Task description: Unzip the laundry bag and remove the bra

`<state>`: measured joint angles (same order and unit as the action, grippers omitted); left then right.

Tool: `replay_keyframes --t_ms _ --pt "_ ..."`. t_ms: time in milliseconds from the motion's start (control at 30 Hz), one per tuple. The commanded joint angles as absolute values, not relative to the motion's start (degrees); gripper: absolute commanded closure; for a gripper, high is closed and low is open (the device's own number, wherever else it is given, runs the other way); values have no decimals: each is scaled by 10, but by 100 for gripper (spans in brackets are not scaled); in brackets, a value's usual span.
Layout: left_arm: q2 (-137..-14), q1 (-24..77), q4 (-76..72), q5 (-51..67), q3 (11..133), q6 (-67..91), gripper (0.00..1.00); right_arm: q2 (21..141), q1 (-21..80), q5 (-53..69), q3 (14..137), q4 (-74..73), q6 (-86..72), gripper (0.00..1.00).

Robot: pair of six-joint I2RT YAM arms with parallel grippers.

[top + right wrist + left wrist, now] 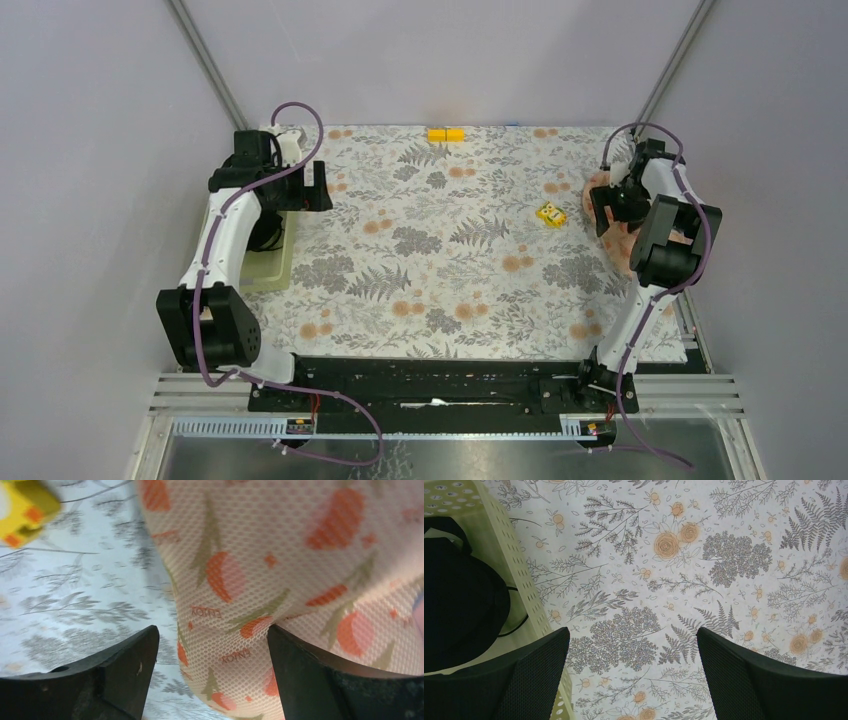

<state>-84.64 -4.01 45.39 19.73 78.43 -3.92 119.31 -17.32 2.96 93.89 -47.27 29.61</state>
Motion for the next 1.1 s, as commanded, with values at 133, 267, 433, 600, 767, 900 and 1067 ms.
replay_keyframes --t_ms 133,267,433,600,767,900,1067 --pt "-855 -33 443 213 811 -33 1 1143 -171 168 974 -556 275 12" --pt "-856 -31 443 214 815 -33 1 1131 -180 137 1029 -561 284 9" --pt "-856 -31 444 214 810 -33 1 1161 -202 67 1082 -555 311 7" --pt "-852 -30 444 211 807 -39 1 1201 -217 3 1076 -540 359 8" --pt "-845 -30 444 203 805 -51 1 1212 -221 48 1026 -548 382 9" --pt "-845 -30 443 204 806 -52 1 1220 -219 115 996 -574 372 12" --pt "-845 -30 443 200 808 -49 1 1193 -203 188 935 -566 336 15"
